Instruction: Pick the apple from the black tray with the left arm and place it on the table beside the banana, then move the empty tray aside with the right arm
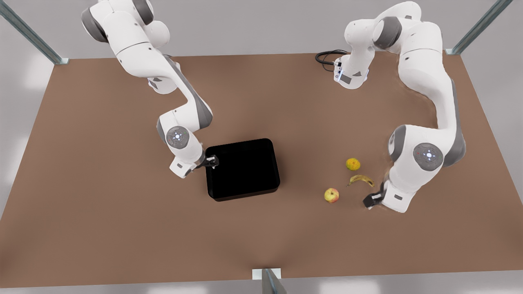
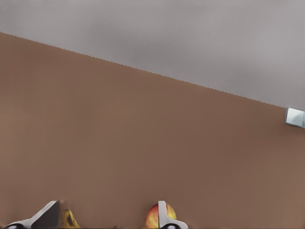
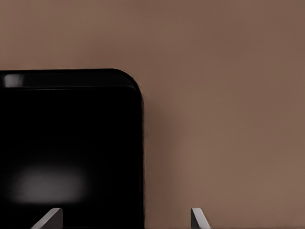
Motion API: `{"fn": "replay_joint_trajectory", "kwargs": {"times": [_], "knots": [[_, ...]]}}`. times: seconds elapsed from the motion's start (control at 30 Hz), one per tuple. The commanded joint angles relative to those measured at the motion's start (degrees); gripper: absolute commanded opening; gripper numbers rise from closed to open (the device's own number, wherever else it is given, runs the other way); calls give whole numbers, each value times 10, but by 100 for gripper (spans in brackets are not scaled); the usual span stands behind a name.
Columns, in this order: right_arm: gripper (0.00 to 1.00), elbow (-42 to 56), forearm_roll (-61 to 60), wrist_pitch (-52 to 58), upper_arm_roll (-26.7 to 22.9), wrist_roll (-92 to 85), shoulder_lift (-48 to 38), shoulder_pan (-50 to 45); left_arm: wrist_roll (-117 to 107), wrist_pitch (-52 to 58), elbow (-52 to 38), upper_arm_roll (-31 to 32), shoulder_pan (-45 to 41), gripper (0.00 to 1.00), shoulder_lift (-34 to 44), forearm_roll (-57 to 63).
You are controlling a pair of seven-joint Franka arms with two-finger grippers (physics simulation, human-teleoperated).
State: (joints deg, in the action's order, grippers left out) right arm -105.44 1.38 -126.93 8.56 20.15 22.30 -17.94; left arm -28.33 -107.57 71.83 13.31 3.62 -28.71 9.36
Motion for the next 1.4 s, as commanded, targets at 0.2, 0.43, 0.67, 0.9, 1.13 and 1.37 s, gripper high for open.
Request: {"fn": "replay_joint_trajectory", "kwargs": {"times": [0.2,0.43,0.67,0.9,1.13,1.37], "knots": [[100,-76,-1,-178,1,74,23,-1,267,38,234,0,90,100,193,-94],[96,-101,0,-213,2,51,47,-1,268,37,228,-1,93,100,191,-96],[62,-101,-1,-211,3,37,47,0,316,41,244,-190,-89,100,211,-174],[39,-101,-1,-211,3,12,50,8,299,29,197,-170,-99,100,173,-174],[25,-101,-1,-208,3,7,51,8,300,29,195,-161,-101,100,174,-163],[15,-100,-1,-192,2,-5,45,8,299,31,195,-157,-101,100,176,-163]]}}
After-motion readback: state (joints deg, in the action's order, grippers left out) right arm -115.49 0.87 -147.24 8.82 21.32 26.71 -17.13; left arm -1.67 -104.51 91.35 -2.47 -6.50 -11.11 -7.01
